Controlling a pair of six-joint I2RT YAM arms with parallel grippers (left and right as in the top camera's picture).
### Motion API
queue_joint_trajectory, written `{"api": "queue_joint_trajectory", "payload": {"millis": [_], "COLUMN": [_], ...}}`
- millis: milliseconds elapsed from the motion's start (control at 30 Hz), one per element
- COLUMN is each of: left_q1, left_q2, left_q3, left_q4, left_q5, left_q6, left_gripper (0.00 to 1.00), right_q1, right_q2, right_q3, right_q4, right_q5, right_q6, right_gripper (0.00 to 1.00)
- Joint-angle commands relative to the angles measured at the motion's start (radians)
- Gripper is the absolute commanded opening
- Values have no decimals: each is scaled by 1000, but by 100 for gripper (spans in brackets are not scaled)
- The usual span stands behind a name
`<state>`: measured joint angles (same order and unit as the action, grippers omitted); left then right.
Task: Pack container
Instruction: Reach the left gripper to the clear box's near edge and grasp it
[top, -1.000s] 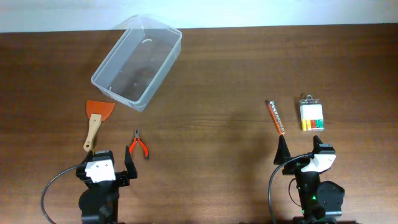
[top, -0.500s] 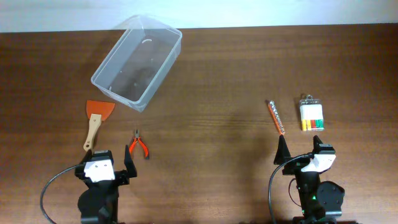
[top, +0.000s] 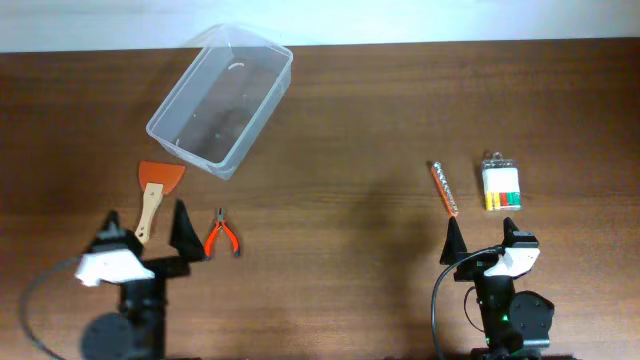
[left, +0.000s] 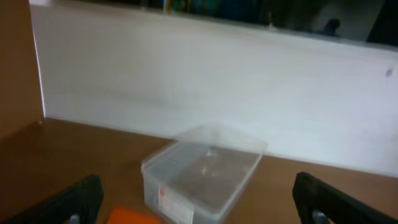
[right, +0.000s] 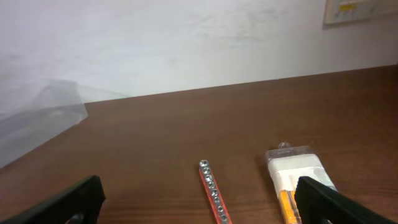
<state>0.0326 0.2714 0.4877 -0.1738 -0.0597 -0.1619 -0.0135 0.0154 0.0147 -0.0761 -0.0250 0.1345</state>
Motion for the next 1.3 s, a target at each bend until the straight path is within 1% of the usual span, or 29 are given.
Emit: {"api": "queue_joint_trajectory", "payload": {"millis": [0, 133, 233, 267, 367, 400, 467, 600, 633, 667, 700, 733, 767, 800, 900, 1000, 1167, 1267], "left_q1": [-4, -4, -4, -4, -4, -4, -4, -4, -4, -4, -2, 0, 5, 16, 42, 63, 85, 89], "left_q2": [217, 547, 801, 912, 1083, 1125, 1211, 1295, 1313, 1331, 1347, 1360, 1375, 1396, 1453, 1511, 1626, 1685], "left_q3": [264, 625, 921, 1057, 1247, 1285, 1327, 1327, 1327, 1327, 1327, 1327, 1327, 1327, 1327, 1327, 1327, 1327], "left_q4": [-59, -241, -443, -554, -705, -726, -733, -747, -748, -753, -761, -770, -779, -788, -801, -833, -842, -852], "left_q5": [12, 54, 129, 148, 125, 113, 106, 106, 105, 99, 82, 72, 71, 84, 174, 206, 318, 336], "left_q6": [23, 57, 58, 58, 58, 59, 58, 57, 42, 2, -68, -133, -192, -256, -298, -347, -387, -407], "left_gripper": [99, 99, 99, 99, 99, 99, 99, 99, 99, 96, 91, 89, 89, 90, 90, 90, 89, 89], "right_q1": [-6, -6, -6, -6, -6, -6, -6, -6, -6, -6, -6, -6, -6, -6, -6, -6, -6, -6], "right_q2": [-12, -12, -12, -12, -12, -12, -12, -12, -12, -12, -12, -12, -12, -12, -12, -12, -12, -12], "right_q3": [-9, -9, -9, -9, -9, -9, -9, -9, -9, -9, -9, -9, -9, -9, -9, -9, -9, -9], "right_q4": [2, 2, 2, 2, 2, 2, 2, 2, 2, 2, 2, 2, 2, 2, 2, 2, 2, 2], "right_q5": [-9, -9, -9, -9, -9, -9, -9, -9, -9, -9, -9, -9, -9, -9, -9, -9, -9, -9], "right_q6": [2, 2, 2, 2, 2, 2, 2, 2, 2, 2, 2, 2, 2, 2, 2, 2, 2, 2], "right_gripper": [99, 99, 99, 99, 99, 99, 99, 99, 98, 99, 98, 99, 99, 99, 99, 99, 99, 99]}}
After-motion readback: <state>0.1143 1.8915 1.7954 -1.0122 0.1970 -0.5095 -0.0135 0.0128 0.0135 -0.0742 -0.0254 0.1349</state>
